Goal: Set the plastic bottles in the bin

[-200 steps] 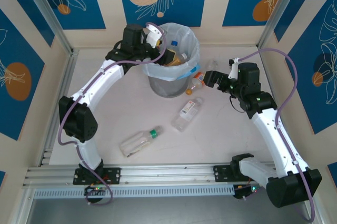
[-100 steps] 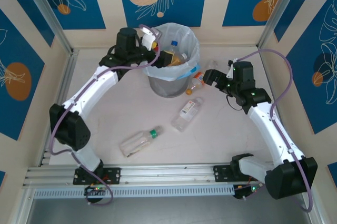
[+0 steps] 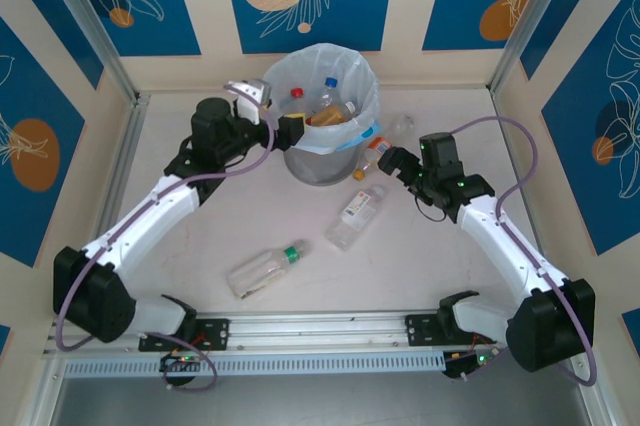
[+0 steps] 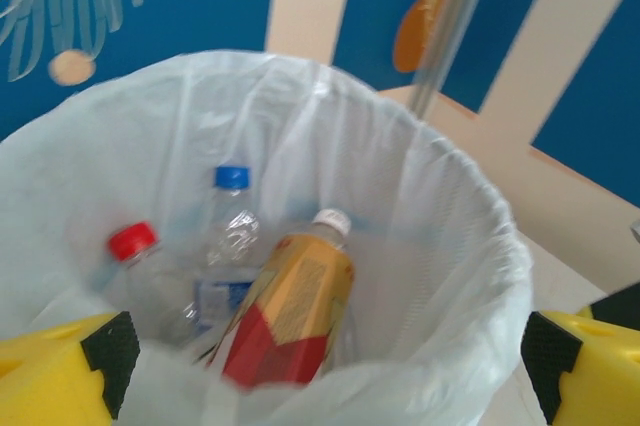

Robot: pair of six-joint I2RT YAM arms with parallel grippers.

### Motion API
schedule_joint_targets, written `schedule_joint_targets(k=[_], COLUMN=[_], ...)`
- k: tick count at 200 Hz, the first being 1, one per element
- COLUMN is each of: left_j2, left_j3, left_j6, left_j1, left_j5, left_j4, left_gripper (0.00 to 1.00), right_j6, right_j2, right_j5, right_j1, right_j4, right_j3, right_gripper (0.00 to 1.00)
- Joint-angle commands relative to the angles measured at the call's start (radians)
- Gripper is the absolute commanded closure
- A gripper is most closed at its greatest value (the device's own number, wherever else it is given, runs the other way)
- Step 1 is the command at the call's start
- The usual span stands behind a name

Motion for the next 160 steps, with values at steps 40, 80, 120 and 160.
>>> schedule_joint_targets(k=[40,80,120,160], left_j2=[-0.211,-0.287,-0.3,-0.3], left_j3=[-0.223,-0.323,-0.352,-0.354], left_j6=[-0.102,-0.13,-0.14,-0.13], left_j1=[-0.006,-0.004,0.003,0.008], left_j5=[-0.339,-0.492,-0.539,-0.54], left_j4=[0.007,-0.043,-0.066,-0.078], left_gripper=[0.01,0.01,0.01,0.01], right_j6=[0.253,0.337,0.343,0.359], right_j2=[0.045,0.156,0.31,0.444], right_j5=[0.188,0.321,0.335,0.341], right_j1=[0.133,0.245,0.324,0.394], right_j4=[0.017,-0.076,-0.13,-0.173], right_j3=[-0.082,-0.023,0.076,0.155], right_gripper=[0.0,0.0,0.0,0.01])
